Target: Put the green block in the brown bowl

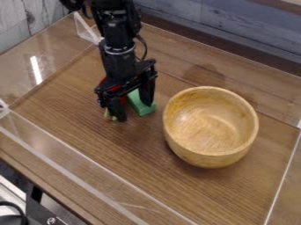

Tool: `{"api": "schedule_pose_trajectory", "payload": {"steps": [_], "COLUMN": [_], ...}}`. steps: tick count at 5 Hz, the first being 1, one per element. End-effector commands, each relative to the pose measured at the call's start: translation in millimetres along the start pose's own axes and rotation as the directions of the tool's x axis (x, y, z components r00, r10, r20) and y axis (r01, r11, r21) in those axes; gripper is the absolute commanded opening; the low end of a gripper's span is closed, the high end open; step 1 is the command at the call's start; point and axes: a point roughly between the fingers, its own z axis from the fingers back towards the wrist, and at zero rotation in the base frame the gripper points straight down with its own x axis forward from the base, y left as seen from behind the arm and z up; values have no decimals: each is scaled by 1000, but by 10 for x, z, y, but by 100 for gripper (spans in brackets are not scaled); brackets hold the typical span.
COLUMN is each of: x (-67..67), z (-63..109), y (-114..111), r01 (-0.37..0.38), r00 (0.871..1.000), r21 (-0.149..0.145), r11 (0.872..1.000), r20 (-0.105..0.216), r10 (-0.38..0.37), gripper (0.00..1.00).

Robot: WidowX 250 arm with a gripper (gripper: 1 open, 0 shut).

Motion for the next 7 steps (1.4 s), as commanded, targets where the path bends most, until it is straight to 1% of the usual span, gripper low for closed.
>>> {"api": "schedule_pose_trajectory", "payload": {"steps": [1,4,7], "x": [47,88,193], "z": [72,17,-77], "y": [-105,-171,-225], "r01": [-1,-15,-24], "r00": [999,998,997], "r21": [-34,-28,-19], "r11": [999,999,1000], "r20": [33,55,73], "r10": [2,17,25], "gripper": [100,100,100]}}
